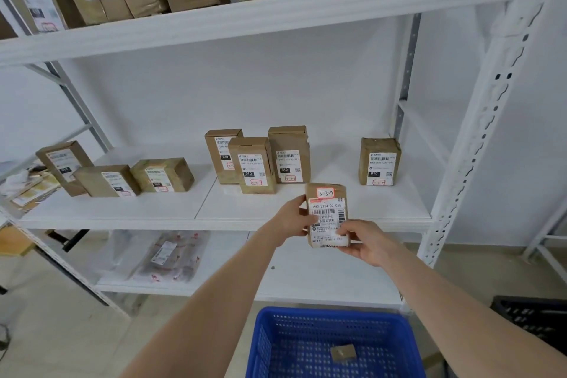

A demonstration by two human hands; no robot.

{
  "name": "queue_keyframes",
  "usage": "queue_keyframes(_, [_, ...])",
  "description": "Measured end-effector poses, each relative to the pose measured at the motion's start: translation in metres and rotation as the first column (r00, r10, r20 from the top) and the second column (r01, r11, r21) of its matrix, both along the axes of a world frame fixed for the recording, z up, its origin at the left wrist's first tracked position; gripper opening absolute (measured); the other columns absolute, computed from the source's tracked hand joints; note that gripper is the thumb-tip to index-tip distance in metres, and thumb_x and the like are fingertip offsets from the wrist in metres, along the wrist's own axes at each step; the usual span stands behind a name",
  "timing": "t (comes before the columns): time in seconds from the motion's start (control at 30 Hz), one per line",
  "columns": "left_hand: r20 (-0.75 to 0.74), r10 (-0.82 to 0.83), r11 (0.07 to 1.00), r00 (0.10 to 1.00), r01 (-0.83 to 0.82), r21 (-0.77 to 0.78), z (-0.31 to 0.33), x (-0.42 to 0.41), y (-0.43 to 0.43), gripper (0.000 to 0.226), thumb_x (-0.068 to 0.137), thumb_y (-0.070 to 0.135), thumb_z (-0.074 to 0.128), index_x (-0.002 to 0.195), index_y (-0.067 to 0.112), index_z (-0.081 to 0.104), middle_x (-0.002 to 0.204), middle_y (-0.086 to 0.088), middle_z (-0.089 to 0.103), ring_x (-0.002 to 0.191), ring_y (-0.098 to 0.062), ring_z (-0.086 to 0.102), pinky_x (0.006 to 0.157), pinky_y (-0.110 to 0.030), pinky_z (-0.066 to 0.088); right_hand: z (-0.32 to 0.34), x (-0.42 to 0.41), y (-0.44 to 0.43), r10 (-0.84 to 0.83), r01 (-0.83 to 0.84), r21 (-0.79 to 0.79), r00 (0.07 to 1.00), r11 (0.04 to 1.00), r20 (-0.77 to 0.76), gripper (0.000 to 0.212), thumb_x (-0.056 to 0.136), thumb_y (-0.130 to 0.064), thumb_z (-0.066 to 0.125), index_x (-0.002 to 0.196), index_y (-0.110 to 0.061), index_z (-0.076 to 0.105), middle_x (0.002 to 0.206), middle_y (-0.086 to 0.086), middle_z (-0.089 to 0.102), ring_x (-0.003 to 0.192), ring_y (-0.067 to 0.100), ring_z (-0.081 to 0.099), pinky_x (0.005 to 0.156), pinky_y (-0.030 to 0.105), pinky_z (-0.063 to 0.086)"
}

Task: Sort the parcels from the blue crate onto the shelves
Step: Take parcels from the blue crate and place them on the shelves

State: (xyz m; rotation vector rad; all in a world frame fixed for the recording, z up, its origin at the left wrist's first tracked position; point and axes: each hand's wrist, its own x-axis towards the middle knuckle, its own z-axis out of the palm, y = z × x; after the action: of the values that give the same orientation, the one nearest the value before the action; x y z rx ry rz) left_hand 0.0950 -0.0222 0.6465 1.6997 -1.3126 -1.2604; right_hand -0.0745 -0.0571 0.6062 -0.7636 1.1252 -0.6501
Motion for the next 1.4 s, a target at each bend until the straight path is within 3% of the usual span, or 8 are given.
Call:
queue_keyframes(0.33, [0.128,-0.013,1.0,0.992,0.015,-0.02,-0.026,-0.034,-0.022,0.056,0.091,0.002,0.054,0.141,0.018,0.036,0.125,-0.012,0.056,0.113,-0.028,0.056,0.085,-0.038,0.054,-0.032,-0.035,-0.023,0.067,-0.077,-0.037,0.972,0.996,-0.223,0.026,0.078,0.005,0.068,0.1,-0.007,0.066,0.098,0.011,0.073,0.095,0.024,0.067,0.093,0.036,0.053])
queue_keyframes(0.57, [0.17,0.054,0.998,0.984,-0.045,-0.053,-0.043,-0.019,-0.054,0.059,0.087,-0.002,0.056,0.141,0.016,0.037,0.125,-0.008,0.059,0.114,-0.026,0.056,0.094,-0.047,0.05,-0.035,-0.011,-0.041,-0.024,-0.012,-0.156,0.974,0.988,-0.227,0.028,0.077,0.011,0.068,0.09,-0.012,0.06,0.099,0.008,0.07,0.095,0.024,0.066,0.079,0.029,0.053])
queue_keyframes(0.73, [0.175,0.093,0.992,0.98,-0.075,-0.106,-0.044,0.003,-0.097,0.059,0.089,-0.002,0.051,0.142,0.018,0.037,0.124,-0.005,0.06,0.112,-0.023,0.057,0.091,-0.041,0.052,-0.039,0.02,-0.081,-0.104,0.009,-0.303,0.948,0.953,-0.301,0.046,0.074,0.007,0.07,0.117,-0.005,0.058,0.104,0.011,0.07,0.091,0.024,0.066,0.082,0.035,0.055])
queue_keyframes(0.93, [0.219,0.133,0.974,0.967,-0.086,-0.211,-0.049,0.032,-0.137,0.066,0.096,0.009,0.044,0.15,0.031,0.014,0.126,-0.008,0.057,0.101,-0.027,0.06,0.074,-0.034,0.049,-0.052,0.053,-0.121,-0.126,-0.026,-0.395,0.927,0.918,-0.353,0.053,0.077,-0.005,0.071,0.127,-0.015,0.056,0.097,0.008,0.071,0.078,0.019,0.064,0.08,0.035,0.053])
queue_keyframes(1.13, [0.299,0.127,0.948,0.946,-0.028,-0.316,-0.052,0.057,-0.17,0.051,0.095,0.01,0.05,0.141,0.031,0.041,0.128,-0.003,0.059,0.108,-0.024,0.06,0.094,-0.038,0.05,-0.068,0.071,-0.149,-0.171,-0.032,-0.441,0.895,0.897,-0.412,0.051,0.078,-0.004,0.069,0.127,-0.014,0.056,0.106,0.011,0.069,0.093,0.023,0.065,0.089,0.04,0.053])
queue_keyframes(1.2, [0.281,0.152,0.942,0.948,-0.053,-0.332,-0.054,0.059,-0.177,0.048,0.091,0.004,0.054,0.134,0.026,0.052,0.125,-0.001,0.06,0.102,-0.017,0.062,0.095,-0.034,0.05,-0.072,0.074,-0.153,-0.212,-0.005,-0.453,0.879,0.892,-0.427,0.051,0.079,-0.004,0.066,0.127,-0.016,0.056,0.108,0.008,0.069,0.091,0.019,0.063,0.086,0.035,0.053])
queue_keyframes(1.3, [0.275,0.175,0.933,0.945,-0.07,-0.354,-0.059,0.058,-0.179,0.044,0.086,0.004,0.062,0.126,0.022,0.061,0.123,-0.001,0.059,0.095,-0.013,0.064,0.094,-0.029,0.049,-0.08,0.075,-0.157,-0.269,0.019,-0.486,0.851,0.874,-0.45,0.046,0.082,-0.004,0.063,0.126,-0.015,0.057,0.106,0.004,0.066,0.088,0.015,0.059,0.064,0.003,0.042])
queue_keyframes(1.4, [0.36,0.126,0.91,0.924,0.037,-0.413,-0.07,0.056,-0.178,0.04,0.083,0.006,0.068,0.119,0.021,0.063,0.115,0.0,0.059,0.092,-0.012,0.065,0.089,-0.033,0.052,-0.087,0.078,-0.16,-0.312,0.008,-0.516,0.805,0.857,-0.505,0.041,0.086,-0.003,0.058,0.125,-0.013,0.06,0.11,0.006,0.068,0.095,0.018,0.062,0.061,0.004,0.036])
